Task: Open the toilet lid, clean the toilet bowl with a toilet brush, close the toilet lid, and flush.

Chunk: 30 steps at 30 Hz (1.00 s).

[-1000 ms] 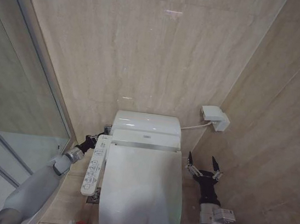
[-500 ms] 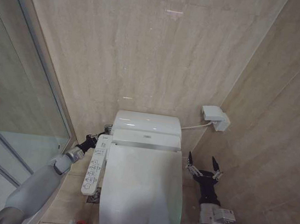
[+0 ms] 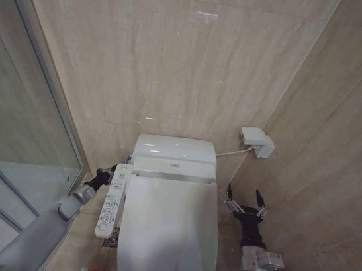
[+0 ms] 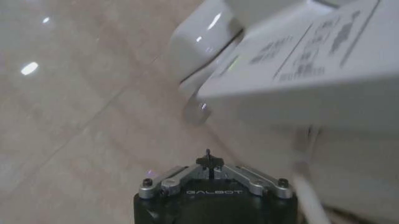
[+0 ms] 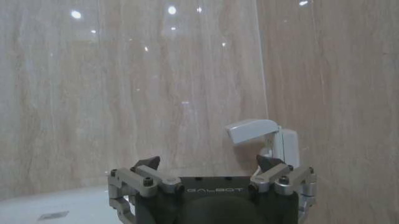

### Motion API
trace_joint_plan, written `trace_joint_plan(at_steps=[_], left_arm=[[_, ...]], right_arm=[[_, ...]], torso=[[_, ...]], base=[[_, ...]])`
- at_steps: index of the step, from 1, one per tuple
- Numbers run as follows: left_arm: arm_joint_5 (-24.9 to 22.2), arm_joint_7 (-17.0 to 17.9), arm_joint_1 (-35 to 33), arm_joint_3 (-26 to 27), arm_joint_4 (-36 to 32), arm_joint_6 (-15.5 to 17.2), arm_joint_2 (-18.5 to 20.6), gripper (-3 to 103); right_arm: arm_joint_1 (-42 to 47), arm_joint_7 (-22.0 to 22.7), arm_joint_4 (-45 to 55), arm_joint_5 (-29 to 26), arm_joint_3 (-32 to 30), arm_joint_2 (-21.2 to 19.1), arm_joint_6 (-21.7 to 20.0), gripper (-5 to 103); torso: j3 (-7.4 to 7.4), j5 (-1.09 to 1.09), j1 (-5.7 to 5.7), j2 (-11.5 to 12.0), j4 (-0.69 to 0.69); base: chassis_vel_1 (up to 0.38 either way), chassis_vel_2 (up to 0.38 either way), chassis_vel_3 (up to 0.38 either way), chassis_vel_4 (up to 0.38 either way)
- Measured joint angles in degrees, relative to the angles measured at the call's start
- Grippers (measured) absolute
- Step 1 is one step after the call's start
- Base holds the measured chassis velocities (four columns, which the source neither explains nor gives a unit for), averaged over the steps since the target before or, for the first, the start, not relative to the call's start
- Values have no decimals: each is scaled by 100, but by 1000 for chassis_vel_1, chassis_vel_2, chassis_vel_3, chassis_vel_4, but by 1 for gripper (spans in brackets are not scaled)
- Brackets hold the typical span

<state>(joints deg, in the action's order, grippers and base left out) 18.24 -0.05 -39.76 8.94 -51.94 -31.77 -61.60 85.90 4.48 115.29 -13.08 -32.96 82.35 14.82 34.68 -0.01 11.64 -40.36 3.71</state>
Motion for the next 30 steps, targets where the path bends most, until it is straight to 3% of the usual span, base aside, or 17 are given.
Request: trace_joint_plan(at_steps=[3,5,6,9,11,12,19,20,26,27,30], left_arm=[[-50,211,-199,207,-114,130,22,0],[-367,586,-412,326,-438,525,68,0],[-367,586,-412,326,-438,525,68,0],[-1221,1042,-878,569,-1357,1286,93,0],[-1363,1102,-1011,693,-1606,1378,54,0],[-1443,1151,-1141,836,-1822,1418,-11,21],[-1546,1229,-1831,1485,-2722,1419,-307,21],[-1599,1228,-2076,1680,-3070,1419,-400,48],[-1789,1259,-2786,2181,-3851,1418,-537,48],[-1868,1269,-2988,2289,-4088,1423,-552,76],[-1978,1270,-3317,2473,-4558,1440,-579,76]], right_arm=[[0,0,0,0,0,0,0,100],[0,0,0,0,0,0,0,100],[0,0,0,0,0,0,0,100],[0,0,0,0,0,0,0,100],[1,-1,0,0,0,0,0,100],[0,0,0,0,0,0,0,100],[1,0,0,0,0,0,0,100],[0,0,0,0,0,0,0,100],[0,0,0,0,0,0,0,100],[1,0,0,0,0,0,0,100],[0,0,0,0,1,0,0,100]], torso=[[0,0,0,0,-3],[0,0,-1,0,-4],[0,0,-1,0,-4],[0,0,-1,0,-4],[0,1,-1,0,-4],[0,2,-1,0,-3],[0,1,-1,0,-4],[0,1,-2,0,-4],[0,0,-2,-1,-4],[0,0,-2,-1,-6],[0,1,-2,-1,-6]], base=[[0,0,0,0],[0,0,0,0],[0,0,0,0],[0,0,0,0],[0,0,0,0],[0,0,0,0],[0,0,0,0],[0,0,0,0],[0,0,0,0],[0,0,0,0],[0,0,0,0]])
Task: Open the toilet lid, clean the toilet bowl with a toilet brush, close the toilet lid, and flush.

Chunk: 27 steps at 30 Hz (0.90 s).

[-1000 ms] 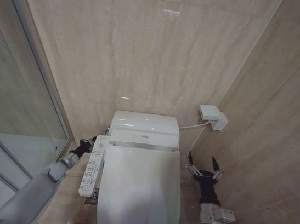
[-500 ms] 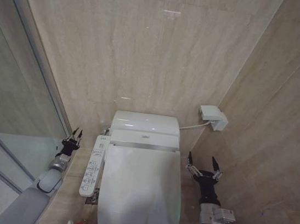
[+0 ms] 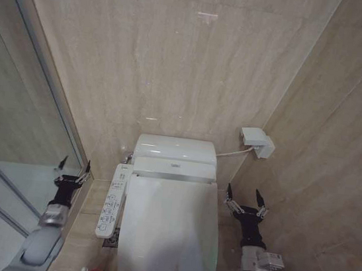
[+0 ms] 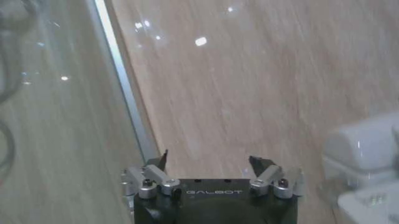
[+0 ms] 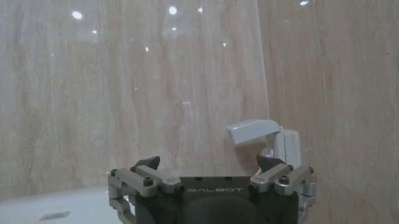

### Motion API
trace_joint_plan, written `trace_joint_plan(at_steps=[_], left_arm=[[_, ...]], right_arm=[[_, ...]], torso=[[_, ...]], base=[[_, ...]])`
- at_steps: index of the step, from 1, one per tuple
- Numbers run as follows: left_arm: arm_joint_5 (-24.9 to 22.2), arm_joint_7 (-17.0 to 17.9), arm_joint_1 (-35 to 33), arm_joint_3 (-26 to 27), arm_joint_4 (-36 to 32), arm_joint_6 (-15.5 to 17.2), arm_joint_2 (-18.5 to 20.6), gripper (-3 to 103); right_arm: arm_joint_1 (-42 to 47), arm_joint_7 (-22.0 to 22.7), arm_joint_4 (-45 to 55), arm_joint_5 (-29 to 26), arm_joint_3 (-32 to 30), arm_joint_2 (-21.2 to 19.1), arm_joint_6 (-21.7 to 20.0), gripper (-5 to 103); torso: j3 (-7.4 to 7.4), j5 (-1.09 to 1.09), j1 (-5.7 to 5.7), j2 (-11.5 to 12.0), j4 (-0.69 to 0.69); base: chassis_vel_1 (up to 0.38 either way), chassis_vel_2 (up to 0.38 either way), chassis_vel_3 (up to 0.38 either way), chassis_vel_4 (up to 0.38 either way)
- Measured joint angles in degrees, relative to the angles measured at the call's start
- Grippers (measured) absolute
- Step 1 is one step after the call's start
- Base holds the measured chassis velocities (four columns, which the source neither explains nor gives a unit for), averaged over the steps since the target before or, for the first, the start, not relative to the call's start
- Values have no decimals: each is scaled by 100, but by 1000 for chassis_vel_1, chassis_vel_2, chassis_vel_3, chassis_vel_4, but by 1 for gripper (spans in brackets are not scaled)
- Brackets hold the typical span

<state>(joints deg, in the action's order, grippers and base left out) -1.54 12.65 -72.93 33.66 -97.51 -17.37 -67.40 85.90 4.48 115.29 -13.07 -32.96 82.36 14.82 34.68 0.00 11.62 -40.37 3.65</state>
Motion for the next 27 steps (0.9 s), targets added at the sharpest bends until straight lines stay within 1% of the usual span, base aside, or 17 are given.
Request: trace_joint_plan(at_steps=[3,4,10,11,19,27], left_arm=[[-137,-5,-314,179,-534,4,-44,76],[-182,-7,-443,221,-746,4,-72,98],[-192,32,-767,190,-1252,-62,-241,98],[-186,39,-799,176,-1295,-74,-274,100],[-147,74,-1100,79,-1567,-86,-437,100],[-126,59,-1445,20,-1689,-227,-461,100]], right_arm=[[0,0,0,0,0,0,0,100],[0,0,0,0,0,0,0,100],[0,0,0,0,0,0,0,100],[0,0,0,0,-1,0,0,100],[0,0,0,0,0,0,0,100],[0,0,0,0,0,0,0,100]], torso=[[0,1,0,0,3],[0,1,0,0,2],[0,0,0,0,2],[0,0,0,0,2],[0,0,0,0,2],[0,0,0,0,1]], base=[[0,0,0,0],[0,0,0,0],[0,0,0,0],[0,0,0,0],[0,0,0,0],[0,0,0,0]])
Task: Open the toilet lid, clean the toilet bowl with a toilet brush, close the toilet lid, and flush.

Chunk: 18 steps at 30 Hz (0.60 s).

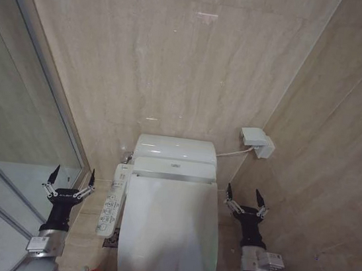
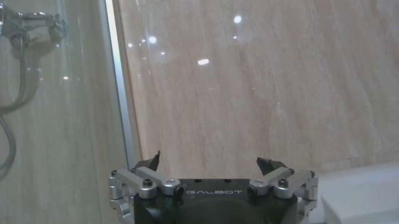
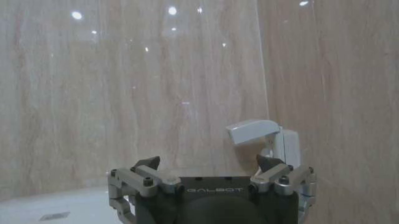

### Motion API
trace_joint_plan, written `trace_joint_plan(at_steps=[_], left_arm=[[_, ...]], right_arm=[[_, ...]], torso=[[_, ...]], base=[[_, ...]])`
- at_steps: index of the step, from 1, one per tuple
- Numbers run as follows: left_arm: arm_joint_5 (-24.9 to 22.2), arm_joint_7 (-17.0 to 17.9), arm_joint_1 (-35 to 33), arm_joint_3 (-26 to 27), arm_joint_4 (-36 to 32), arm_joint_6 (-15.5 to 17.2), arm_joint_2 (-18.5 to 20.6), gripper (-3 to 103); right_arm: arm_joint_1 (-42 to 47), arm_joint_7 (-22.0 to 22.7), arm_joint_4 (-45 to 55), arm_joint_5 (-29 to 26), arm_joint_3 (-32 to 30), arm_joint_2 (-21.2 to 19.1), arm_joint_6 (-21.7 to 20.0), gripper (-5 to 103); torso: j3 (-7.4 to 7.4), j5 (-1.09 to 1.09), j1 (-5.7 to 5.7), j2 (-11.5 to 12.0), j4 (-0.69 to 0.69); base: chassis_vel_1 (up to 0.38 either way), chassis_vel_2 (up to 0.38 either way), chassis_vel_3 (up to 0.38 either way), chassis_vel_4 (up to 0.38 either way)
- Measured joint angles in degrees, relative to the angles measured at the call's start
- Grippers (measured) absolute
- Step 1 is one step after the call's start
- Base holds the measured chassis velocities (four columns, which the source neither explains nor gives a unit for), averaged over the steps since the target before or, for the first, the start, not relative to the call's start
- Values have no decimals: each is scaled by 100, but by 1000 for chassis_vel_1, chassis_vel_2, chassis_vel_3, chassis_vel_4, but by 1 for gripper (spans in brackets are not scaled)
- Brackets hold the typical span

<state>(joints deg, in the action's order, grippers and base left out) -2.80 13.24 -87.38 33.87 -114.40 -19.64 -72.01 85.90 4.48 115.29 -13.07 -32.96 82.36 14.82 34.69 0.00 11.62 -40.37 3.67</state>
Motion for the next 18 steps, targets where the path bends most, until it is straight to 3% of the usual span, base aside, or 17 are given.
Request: trace_joint_plan(at_steps=[10,18], left_arm=[[-529,-195,-273,-111,-213,287,-29,100],[-354,-174,-297,-118,-239,325,-41,100]], right_arm=[[0,0,0,0,0,0,0,100],[0,0,0,0,0,0,0,100]], torso=[[0,0,0,0,0],[0,0,1,0,1]], base=[[0,0,0,0],[0,0,0,0]])
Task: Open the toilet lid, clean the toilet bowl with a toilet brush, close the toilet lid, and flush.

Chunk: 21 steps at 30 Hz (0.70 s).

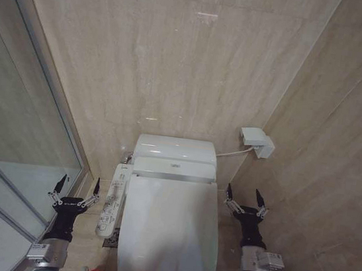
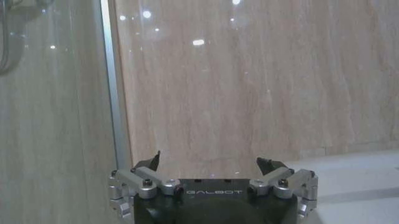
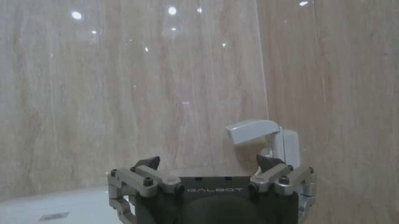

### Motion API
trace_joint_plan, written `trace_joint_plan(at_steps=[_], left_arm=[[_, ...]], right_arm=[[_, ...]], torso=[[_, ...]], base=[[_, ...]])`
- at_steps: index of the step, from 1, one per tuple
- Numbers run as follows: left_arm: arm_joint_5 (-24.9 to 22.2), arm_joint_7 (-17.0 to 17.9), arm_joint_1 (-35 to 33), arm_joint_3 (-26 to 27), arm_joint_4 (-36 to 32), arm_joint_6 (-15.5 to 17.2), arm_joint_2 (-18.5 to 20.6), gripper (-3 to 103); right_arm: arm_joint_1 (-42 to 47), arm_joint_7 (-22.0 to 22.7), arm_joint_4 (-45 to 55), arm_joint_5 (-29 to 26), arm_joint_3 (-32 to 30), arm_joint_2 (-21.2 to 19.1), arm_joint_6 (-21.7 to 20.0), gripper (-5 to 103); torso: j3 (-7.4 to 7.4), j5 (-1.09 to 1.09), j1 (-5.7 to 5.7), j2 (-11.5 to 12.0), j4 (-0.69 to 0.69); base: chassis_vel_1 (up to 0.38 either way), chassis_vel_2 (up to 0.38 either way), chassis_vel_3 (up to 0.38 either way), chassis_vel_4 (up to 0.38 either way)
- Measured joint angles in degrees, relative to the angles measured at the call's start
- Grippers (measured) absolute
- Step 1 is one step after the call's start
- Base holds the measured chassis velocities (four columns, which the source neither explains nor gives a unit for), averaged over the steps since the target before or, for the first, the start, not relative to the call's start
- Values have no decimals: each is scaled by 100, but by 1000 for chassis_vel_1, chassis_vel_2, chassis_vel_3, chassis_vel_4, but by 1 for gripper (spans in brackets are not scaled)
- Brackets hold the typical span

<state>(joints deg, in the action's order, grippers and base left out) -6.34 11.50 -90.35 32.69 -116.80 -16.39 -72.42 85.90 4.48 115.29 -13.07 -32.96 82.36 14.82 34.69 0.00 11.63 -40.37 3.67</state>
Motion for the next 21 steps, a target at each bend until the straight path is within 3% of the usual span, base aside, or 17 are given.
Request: trace_joint_plan(at_steps=[21], left_arm=[[101,-60,-10,49,59,-108,70,100]], right_arm=[[0,0,0,0,0,0,0,100]], torso=[[0,0,0,0,0]], base=[[0,0,0,0]])
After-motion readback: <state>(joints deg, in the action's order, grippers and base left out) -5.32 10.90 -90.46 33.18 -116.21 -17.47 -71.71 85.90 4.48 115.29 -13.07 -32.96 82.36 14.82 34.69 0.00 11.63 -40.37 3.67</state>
